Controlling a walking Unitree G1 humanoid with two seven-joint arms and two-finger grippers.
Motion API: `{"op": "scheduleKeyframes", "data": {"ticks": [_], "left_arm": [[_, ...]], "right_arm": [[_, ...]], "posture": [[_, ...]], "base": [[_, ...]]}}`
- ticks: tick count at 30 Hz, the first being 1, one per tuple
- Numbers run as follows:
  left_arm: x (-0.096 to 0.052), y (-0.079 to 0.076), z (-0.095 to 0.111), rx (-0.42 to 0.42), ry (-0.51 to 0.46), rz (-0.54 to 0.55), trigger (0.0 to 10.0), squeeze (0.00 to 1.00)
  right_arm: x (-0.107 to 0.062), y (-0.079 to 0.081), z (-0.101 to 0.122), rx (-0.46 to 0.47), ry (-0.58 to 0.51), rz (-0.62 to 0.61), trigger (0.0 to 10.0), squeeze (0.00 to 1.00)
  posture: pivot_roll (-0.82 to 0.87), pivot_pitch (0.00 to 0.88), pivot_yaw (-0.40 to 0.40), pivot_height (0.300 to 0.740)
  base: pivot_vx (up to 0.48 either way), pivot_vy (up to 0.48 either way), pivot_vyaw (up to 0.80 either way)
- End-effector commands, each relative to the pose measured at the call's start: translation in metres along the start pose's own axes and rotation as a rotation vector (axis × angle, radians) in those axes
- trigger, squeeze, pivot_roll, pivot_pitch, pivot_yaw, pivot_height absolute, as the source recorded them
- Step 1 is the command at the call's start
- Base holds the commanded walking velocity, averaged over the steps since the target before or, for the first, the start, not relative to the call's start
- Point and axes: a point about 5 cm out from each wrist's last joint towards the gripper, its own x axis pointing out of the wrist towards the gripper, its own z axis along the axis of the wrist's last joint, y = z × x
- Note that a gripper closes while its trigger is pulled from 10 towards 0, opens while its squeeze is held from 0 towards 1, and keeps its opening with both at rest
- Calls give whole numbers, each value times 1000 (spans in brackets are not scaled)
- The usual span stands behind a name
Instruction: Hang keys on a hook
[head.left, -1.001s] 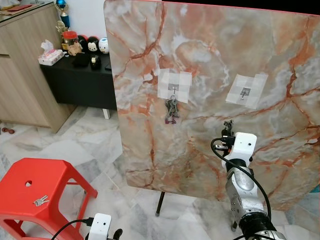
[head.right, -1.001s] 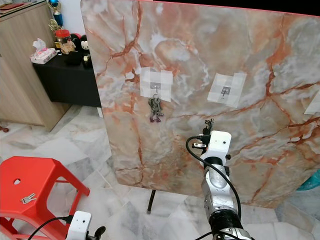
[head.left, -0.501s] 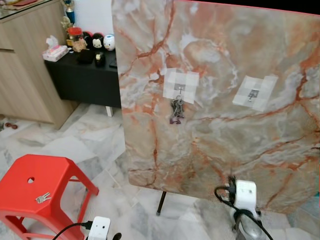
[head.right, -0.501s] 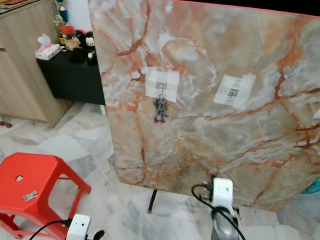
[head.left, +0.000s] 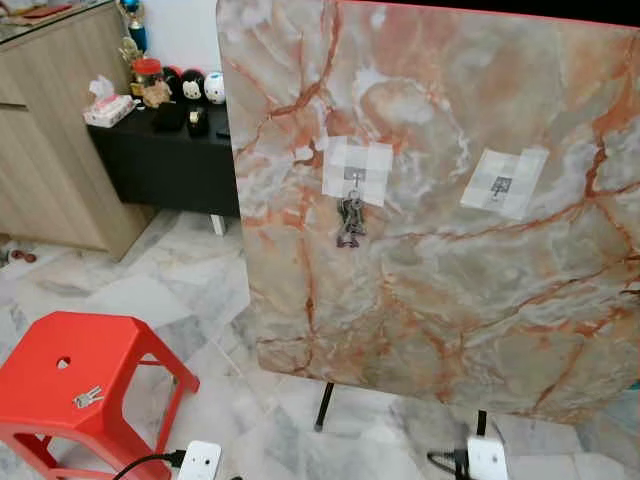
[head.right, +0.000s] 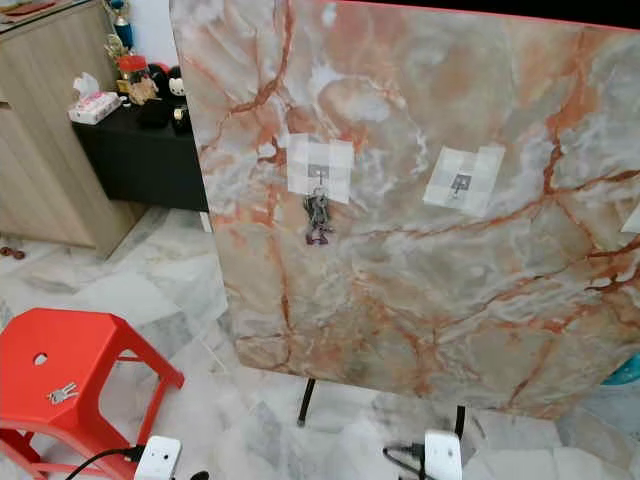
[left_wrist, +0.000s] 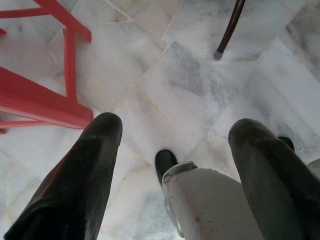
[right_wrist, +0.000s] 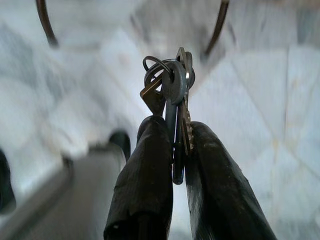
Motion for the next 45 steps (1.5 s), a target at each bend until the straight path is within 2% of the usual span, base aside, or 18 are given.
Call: {"op": "scheduleKeyframes", "data": {"ticks": [1,5,21,37,45], "left_arm": [[0,1,-2,2,16,1,10000,0],[-1,4,-3,6,23,6,10000,0],[-2,3,-8,-8,51,7,10000,0],[-5,6,-19,-7,106,13,10000,0],[-5,4,-19,-3,109,8,10000,0]], "right_arm": [[0,-6,0,-3,4,-20,10000,0],[-1,-9,-5,6,19,-24,10000,0],[4,11,23,8,-56,27,10000,0],[3,6,22,39,-70,15,10000,0],[4,1,34,58,-131,5,10000,0]], "posture": [[49,0,-51,740],[40,0,-43,740],[47,0,-48,740],[47,0,-51,740],[46,0,-50,740]], "base": [[0,0,0],[60,0,0],[289,0,0],[65,0,0],[0,0,0]]}}
